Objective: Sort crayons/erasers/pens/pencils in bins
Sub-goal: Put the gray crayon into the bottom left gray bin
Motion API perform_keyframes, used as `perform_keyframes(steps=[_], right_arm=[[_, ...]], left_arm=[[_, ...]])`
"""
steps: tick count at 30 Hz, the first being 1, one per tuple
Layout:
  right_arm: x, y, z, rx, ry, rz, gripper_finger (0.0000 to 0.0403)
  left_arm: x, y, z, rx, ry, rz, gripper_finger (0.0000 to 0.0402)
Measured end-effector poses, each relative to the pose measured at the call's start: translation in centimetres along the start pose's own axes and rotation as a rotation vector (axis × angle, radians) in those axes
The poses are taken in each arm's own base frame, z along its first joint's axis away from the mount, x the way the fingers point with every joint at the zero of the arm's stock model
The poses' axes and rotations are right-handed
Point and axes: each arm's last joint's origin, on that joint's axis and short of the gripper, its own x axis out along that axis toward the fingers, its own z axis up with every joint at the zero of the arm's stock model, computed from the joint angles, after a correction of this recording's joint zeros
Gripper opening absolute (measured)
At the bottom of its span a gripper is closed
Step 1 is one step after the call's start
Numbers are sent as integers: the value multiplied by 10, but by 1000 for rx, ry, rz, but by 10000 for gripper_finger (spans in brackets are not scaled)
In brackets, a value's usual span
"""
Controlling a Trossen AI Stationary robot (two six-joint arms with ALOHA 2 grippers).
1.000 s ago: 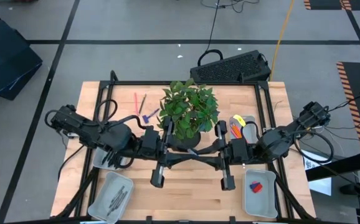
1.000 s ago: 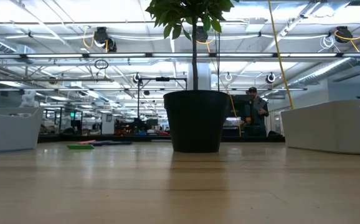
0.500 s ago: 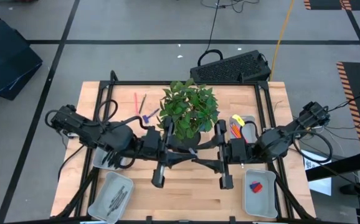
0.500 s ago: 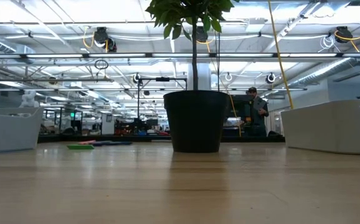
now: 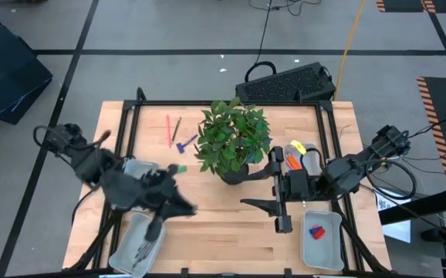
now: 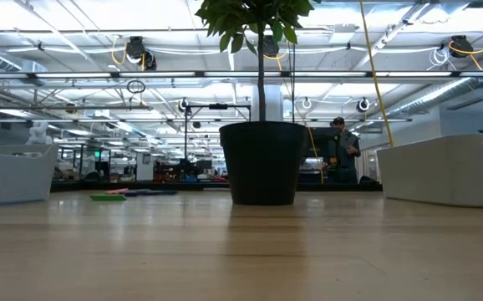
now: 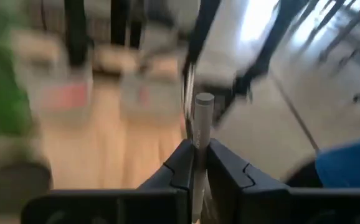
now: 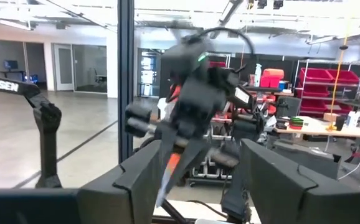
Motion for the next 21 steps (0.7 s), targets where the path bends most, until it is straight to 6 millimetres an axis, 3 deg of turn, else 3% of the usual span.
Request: perform_keyframes(steps=[10, 14, 21], right_arm=[[2, -9, 1, -37, -5, -27, 208], [2, -11, 2, -36, -10, -30, 208], [2, -11, 2, -31, -8, -31, 208]], left_arm=[[6, -38, -82, -378, 535, 180, 24], [19, -52, -129, -456, 719, 289, 23], [36, -40, -203, -523, 862, 524, 22]])
